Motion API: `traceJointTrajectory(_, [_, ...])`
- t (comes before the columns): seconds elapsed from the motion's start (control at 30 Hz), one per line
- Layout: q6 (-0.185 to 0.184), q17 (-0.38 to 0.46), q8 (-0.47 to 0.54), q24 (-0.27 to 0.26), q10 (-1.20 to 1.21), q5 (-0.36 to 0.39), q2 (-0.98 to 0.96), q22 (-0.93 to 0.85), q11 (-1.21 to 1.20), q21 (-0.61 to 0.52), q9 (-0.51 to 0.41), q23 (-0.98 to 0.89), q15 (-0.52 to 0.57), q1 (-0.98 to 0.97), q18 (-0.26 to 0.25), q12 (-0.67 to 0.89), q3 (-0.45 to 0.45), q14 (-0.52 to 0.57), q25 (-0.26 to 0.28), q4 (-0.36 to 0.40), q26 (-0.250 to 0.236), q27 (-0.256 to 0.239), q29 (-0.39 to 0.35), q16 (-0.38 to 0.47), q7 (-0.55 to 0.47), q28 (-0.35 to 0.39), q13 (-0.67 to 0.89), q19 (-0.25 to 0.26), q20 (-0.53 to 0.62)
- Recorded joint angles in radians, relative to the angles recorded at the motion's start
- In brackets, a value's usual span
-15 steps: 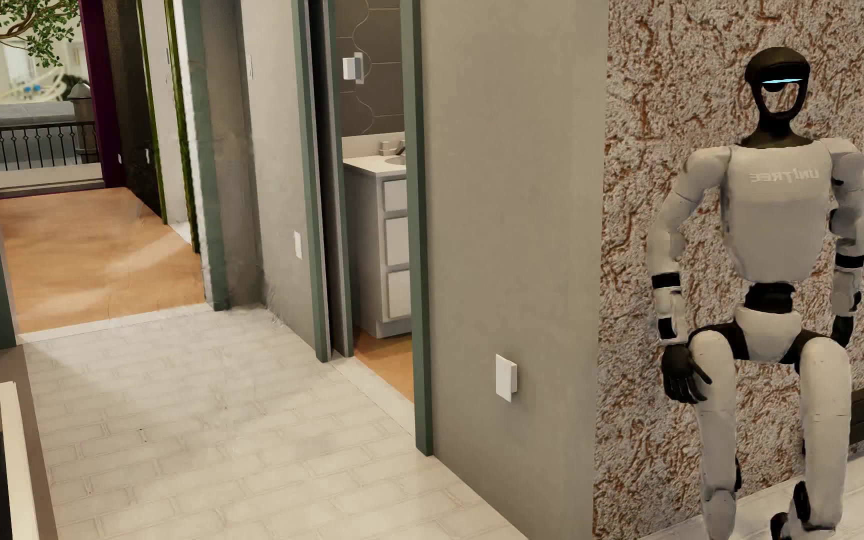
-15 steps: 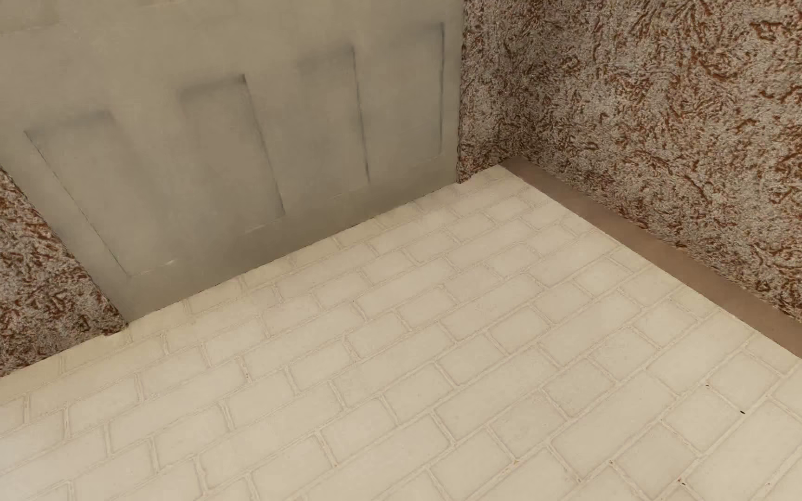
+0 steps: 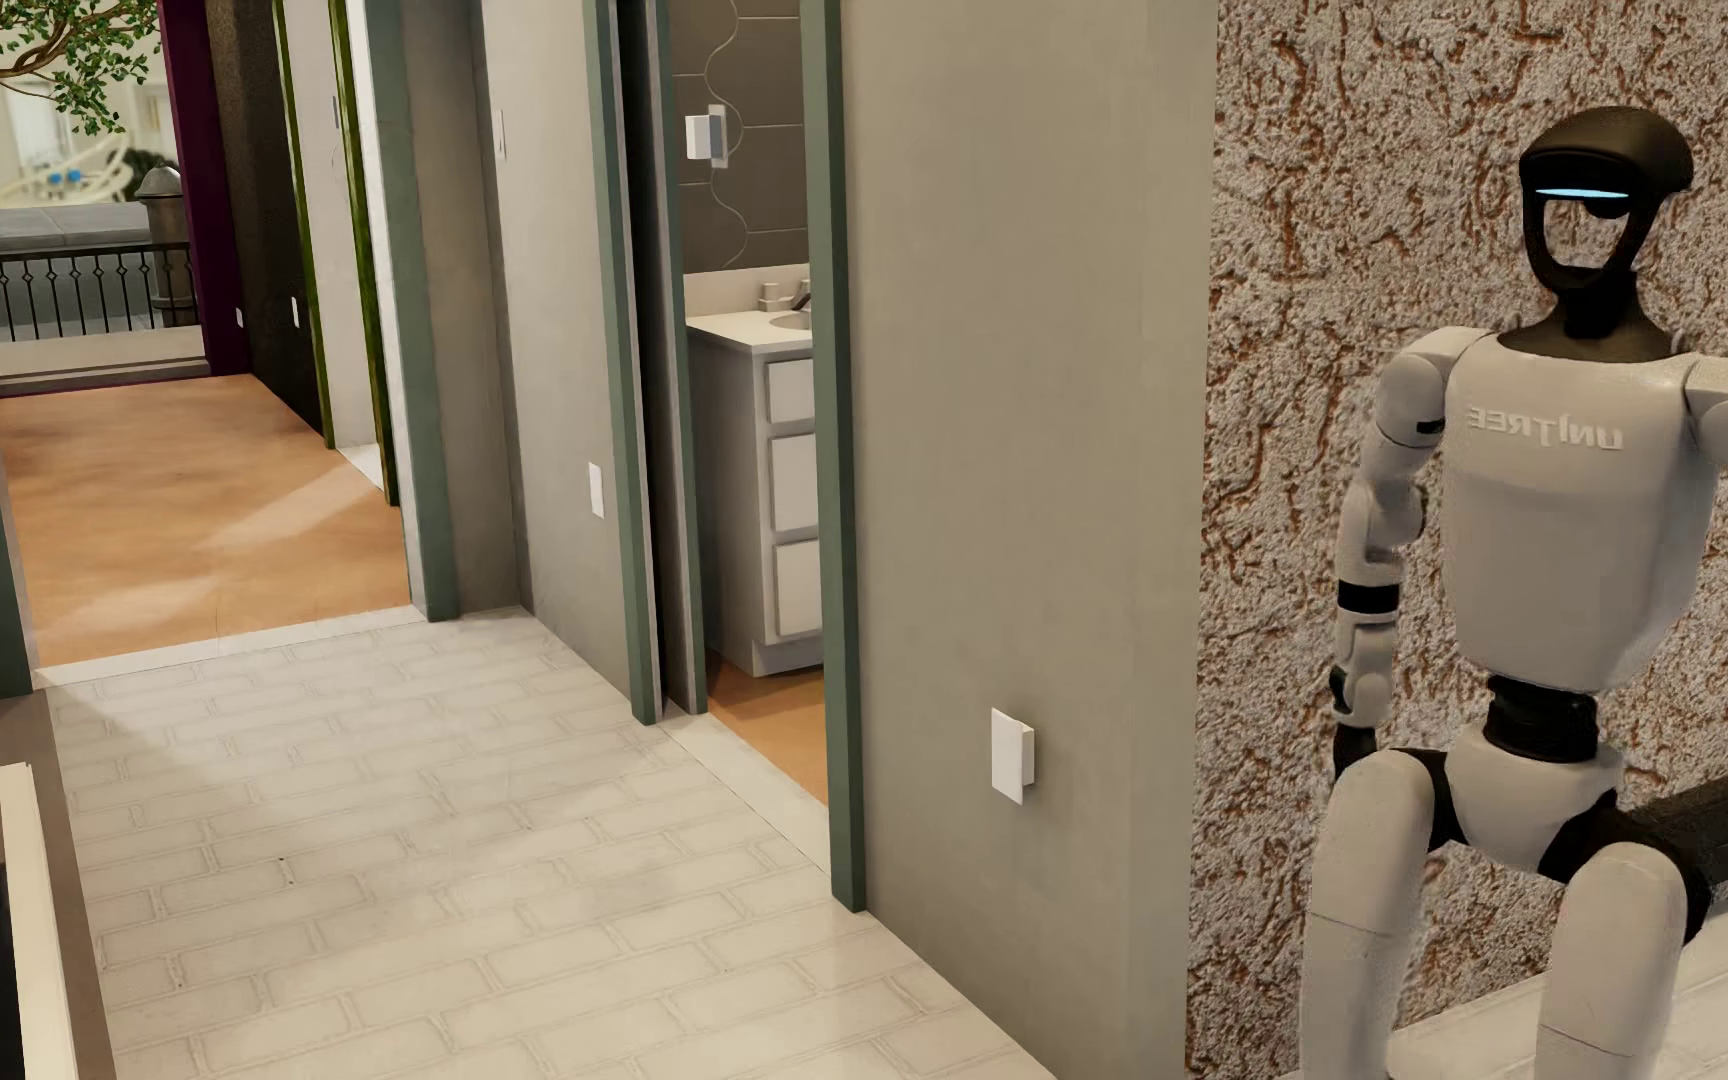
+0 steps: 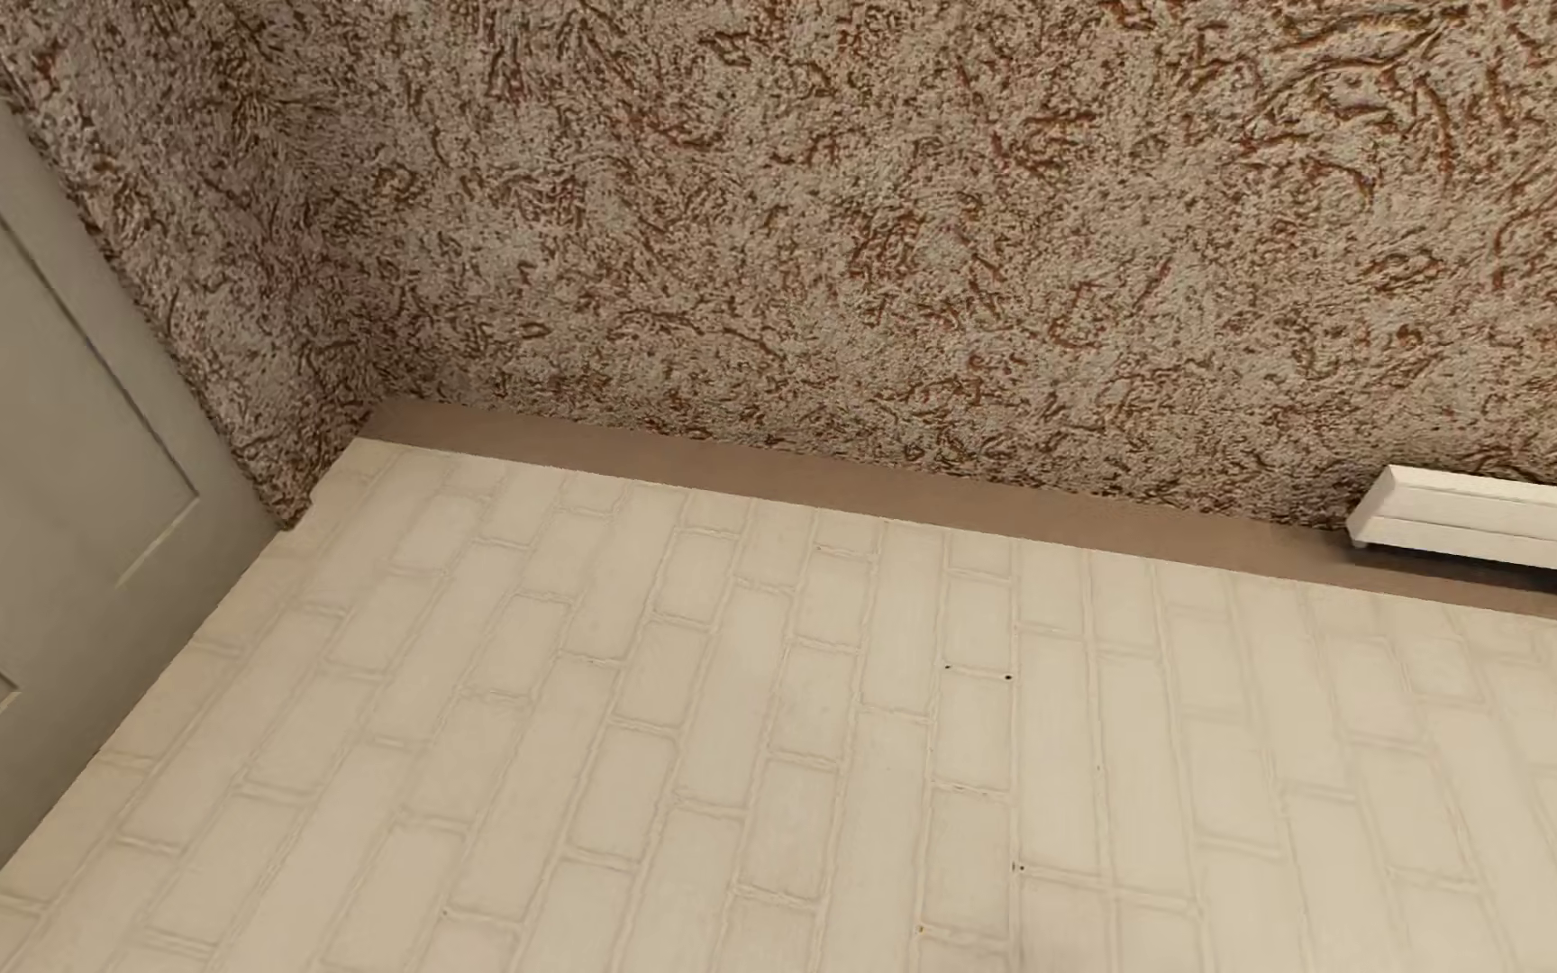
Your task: Avoid the corner
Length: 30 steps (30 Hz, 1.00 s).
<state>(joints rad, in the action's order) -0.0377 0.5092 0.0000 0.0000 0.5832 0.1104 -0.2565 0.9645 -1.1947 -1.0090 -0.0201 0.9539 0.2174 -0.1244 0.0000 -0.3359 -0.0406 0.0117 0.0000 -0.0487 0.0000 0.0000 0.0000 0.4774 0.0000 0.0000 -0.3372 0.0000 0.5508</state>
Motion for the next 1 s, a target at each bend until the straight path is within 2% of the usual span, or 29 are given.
traceJointTrajectory(0.03, [-0.011,0.009,0.0,0.0,-0.019,0.034,-0.071,-0.011,0.053,0.053,-0.001,-0.033,-0.012,0.043,0.0,0.011,-0.031,-0.022,0.0,-0.006,0.0,0.0,0.0,0.003,0.0,0.0,-0.02,0.0,0.002])
traceJointTrajectory(0.07, [-0.015,0.008,0.0,0.0,-0.049,0.057,-0.108,-0.026,0.19,0.099,-0.008,-0.061,0.019,0.105,0.0,0.015,-0.061,-0.04,0.0,-0.005,0.0,0.0,0.0,0.007,0.0,0.0,-0.037,0.0,-0.02])
traceJointTrajectory(0.13, [0.009,-0.016,0.0,0.0,-0.099,0.048,-0.083,-0.058,0.541,0.168,-0.042,-0.099,0.161,0.245,0.0,0.003,-0.119,-0.081,0.0,0.041,0.0,0.0,0.0,0.018,0.0,0.0,-0.072,0.0,-0.08])
traceJointTrajectory(0.17, [0.024,-0.036,0.0,0.0,-0.102,0.044,-0.069,-0.067,0.669,0.173,-0.049,-0.108,0.161,0.283,0.0,0.007,-0.142,-0.106,0.0,0.06,0.0,0.0,0.0,0.024,0.0,0.0,-0.082,0.0,-0.092])
traceJointTrajectory(0.2, [0.033,-0.058,0.0,0.0,-0.105,0.045,-0.056,-0.07,0.742,0.165,-0.052,-0.114,0.045,0.318,0.0,0.017,-0.154,-0.131,0.0,0.08,0.0,0.0,0.0,0.028,0.0,0.0,-0.091,0.0,-0.091])
traceJointTrajectory(0.23, [0.037,-0.075,0.0,0.0,-0.103,0.046,-0.039,-0.074,0.746,0.145,-0.051,-0.119,-0.119,0.353,0.0,0.023,-0.153,-0.149,0.0,0.096,0.0,0.0,0.0,0.027,0.0,0.0,-0.1,0.0,-0.092])
traceJointTrajectory(0.27, [0.034,-0.087,0.0,0.0,-0.094,0.045,-0.032,-0.085,0.728,0.127,-0.044,-0.122,-0.152,0.382,0.0,0.019,-0.148,-0.159,0.0,0.106,0.0,0.0,0.0,0.019,0.0,0.0,-0.109,0.0,-0.099])
traceJointTrajectory(0.33, [0.01,-0.098,0.0,0.0,-0.053,0.052,-0.028,-0.109,0.712,0.106,0.002,-0.114,-0.141,0.397,0.0,-0.025,-0.152,-0.148,0.0,0.097,0.0,0.0,0.0,-0.002,0.0,0.0,-0.127,0.0,-0.114])
traceJointTrajectory(0.4, [-0.042,-0.094,0.0,0.0,0.117,0.102,-0.001,-0.06,0.732,0.075,0.025,-0.061,-0.1,0.338,0.0,-0.048,-0.122,-0.035,0.0,0.035,0.0,0.0,0.0,-0.035,0.0,0.0,-0.102,0.0,-0.041])
traceJointTrajectory(0.47, [-0.067,-0.065,0.0,0.0,0.465,0.116,0.058,-0.017,0.72,0.093,0.046,-0.066,-0.284,0.139,0.0,-0.068,-0.054,0.162,0.0,-0.059,0.0,0.0,0.0,-0.051,0.0,0.0,-0.046,0.0,0.057])
traceJointTrajectory(0.5, [-0.064,-0.054,0.0,0.0,0.595,0.122,0.103,0.005,0.726,0.126,0.035,-0.077,-0.329,0.064,0.0,-0.073,-0.003,0.166,0.0,-0.083,0.0,0.0,0.0,-0.054,0.0,0.0,-0.005,0.0,0.107])
traceJointTrajectory(0.57, [-0.04,-0.04,0.0,0.0,0.645,0.114,0.222,0.053,0.752,0.269,0.0,-0.14,-0.378,-0.02,0.0,-0.096,0.052,0.01,0.0,-0.088,0.0,0.0,0.0,-0.064,0.0,0.0,0.063,0.0,0.185])
traceJointTrajectory(0.63, [-0.031,-0.028,0.0,0.0,0.478,0.1,0.306,0.06,0.776,0.429,-0.021,-0.26,-0.402,-0.105,0.0,-0.114,0.091,-0.094,0.0,-0.037,0.0,0.0,0.0,-0.066,0.0,0.0,0.1,0.0,0.22])
traceJointTrajectory(0.67, [-0.03,-0.024,0.0,0.0,0.353,0.092,0.331,0.058,0.789,0.477,-0.029,-0.31,-0.398,-0.133,0.0,-0.115,0.12,-0.078,0.0,-0.01,0.0,0.0,0.0,-0.066,0.0,0.0,0.12,0.0,0.212])
traceJointTrajectory(0.7, [-0.027,-0.024,0.0,0.0,0.222,0.082,0.365,0.053,0.799,0.488,-0.04,-0.333,-0.396,-0.141,0.0,-0.115,0.143,-0.018,0.0,0.009,0.0,0.0,0.0,-0.062,0.0,0.0,0.144,0.0,0.194])
traceJointTrajectory(0.77, [-0.028,-0.037,0.0,0.0,0.015,0.068,0.418,0.037,0.812,0.454,-0.053,-0.316,-0.397,-0.163,0.0,-0.103,0.16,0.106,0.0,0.032,0.0,0.0,0.0,-0.045,0.0,0.0,0.19,0.0,0.152])
traceJointTrajectory(0.83, [-0.028,-0.048,0.0,0.0,-0.073,0.052,0.483,0.023,0.816,0.401,-0.073,-0.273,-0.406,-0.183,0.0,-0.076,0.139,0.177,0.0,0.066,0.0,0.0,0.0,-0.024,0.0,0.0,0.18,0.0,0.103])
traceJointTrajectory(0.87, [-0.039,-0.047,0.0,0.0,-0.091,0.053,0.511,0.013,0.815,0.358,-0.078,-0.245,-0.408,-0.198,0.0,-0.061,0.136,0.182,0.0,0.084,0.0,0.0,0.0,-0.017,0.0,0.0,0.159,0.0,0.063])
traceJointTrajectory(0.93, [-0.054,-0.046,0.0,0.0,-0.073,0.053,0.57,-0.028,0.815,0.206,-0.07,-0.15,-0.4,-0.203,0.0,-0.057,0.158,0.177,0.0,0.095,0.0,0.0,0.0,-0.008,0.0,0.0,0.107,0.0,-0.044])
traceJointTrajectory(0.97, [-0.041,-0.058,0.0,0.0,-0.051,0.035,0.605,-0.045,0.817,0.107,-0.064,-0.084,-0.378,-0.19,0.0,-0.062,0.183,0.211,0.0,0.095,0.0,0.0,0.0,0.001,0.0,0.0,0.078,0.0,-0.079])
traceJointTrajectory(1.0, [-0.014,-0.075,0.0,0.0,-0.009,0.017,0.622,-0.041,0.814,0.014,-0.055,-0.021,-0.331,-0.197,0.0,-0.058,0.193,0.192,0.0,0.099,0.0,0.0,0.0,0.01,0.0,0.0,0.043,0.0,-0.088])
